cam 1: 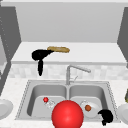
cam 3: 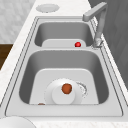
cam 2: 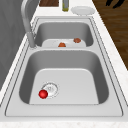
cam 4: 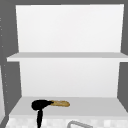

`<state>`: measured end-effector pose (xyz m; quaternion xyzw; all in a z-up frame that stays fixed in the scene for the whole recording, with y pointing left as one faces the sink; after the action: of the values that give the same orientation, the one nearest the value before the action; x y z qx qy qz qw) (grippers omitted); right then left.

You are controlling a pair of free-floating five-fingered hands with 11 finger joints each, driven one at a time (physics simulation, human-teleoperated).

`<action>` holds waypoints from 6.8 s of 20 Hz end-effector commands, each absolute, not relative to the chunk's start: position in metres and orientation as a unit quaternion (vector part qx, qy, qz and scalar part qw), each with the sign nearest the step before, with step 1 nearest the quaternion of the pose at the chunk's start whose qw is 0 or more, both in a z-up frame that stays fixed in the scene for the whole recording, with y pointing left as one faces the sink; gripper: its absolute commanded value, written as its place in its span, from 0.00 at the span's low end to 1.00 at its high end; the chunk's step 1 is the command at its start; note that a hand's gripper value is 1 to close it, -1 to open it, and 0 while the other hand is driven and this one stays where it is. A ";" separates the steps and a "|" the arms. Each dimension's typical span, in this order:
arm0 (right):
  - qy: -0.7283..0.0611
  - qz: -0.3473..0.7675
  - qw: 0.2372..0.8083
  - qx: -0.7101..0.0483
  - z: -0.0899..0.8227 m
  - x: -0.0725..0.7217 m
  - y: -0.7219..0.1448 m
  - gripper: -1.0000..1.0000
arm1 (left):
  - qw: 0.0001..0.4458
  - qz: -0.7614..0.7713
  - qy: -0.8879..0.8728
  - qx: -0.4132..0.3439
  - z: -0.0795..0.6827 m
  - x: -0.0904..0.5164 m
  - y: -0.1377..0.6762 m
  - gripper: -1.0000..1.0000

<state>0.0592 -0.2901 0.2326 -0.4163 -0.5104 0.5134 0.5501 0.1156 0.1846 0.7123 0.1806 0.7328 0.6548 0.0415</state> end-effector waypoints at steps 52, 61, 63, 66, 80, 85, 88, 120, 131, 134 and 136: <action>-0.510 0.513 0.550 -0.416 0.233 0.059 -0.290 0.50 | -0.061 0.693 0.712 0.095 0.427 -0.098 0.291 0.00; -0.510 0.513 0.550 -0.416 0.233 0.059 -0.290 0.50 | -0.113 0.706 0.697 0.048 0.365 -0.086 0.301 0.00; -0.510 0.513 0.550 -0.416 0.233 0.059 -0.290 0.50 | -0.109 0.699 0.706 0.038 0.354 -0.075 0.304 0.00; -0.510 0.513 0.550 -0.416 0.233 0.059 -0.290 0.50 | -0.103 0.698 0.707 0.043 0.333 -0.055 0.302 0.00; -0.510 0.513 0.550 -0.416 0.233 0.059 -0.290 0.50 | -0.104 0.708 0.697 0.041 0.233 0.030 0.284 0.00; -0.510 0.513 0.550 -0.416 0.233 0.059 -0.290 0.50 | -0.104 0.717 0.688 0.045 0.213 0.048 0.270 0.00; -0.510 0.513 0.550 -0.416 0.233 0.059 -0.290 0.50 | -0.104 0.717 0.687 0.042 0.205 0.061 0.263 0.00; -0.430 0.566 0.607 -0.356 0.217 0.177 -0.215 0.00 | -0.073 0.711 0.698 0.040 0.205 0.070 0.263 0.50; -0.403 0.592 0.611 -0.337 0.158 0.265 -0.200 0.00 | -0.073 0.710 0.699 0.039 0.205 0.070 0.263 0.50; -0.397 0.597 0.613 -0.331 0.140 0.289 -0.199 0.00 | -0.073 0.710 0.699 0.039 0.205 0.070 0.263 0.50; -0.393 0.600 0.615 -0.326 0.127 0.304 -0.198 0.00 | -0.073 0.710 0.699 0.038 0.205 0.070 0.263 0.50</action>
<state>0.2832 -0.1982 0.1451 -0.3323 -0.4154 0.5828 0.6143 0.0698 0.2632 0.2052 0.0384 0.6990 0.7103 -0.0727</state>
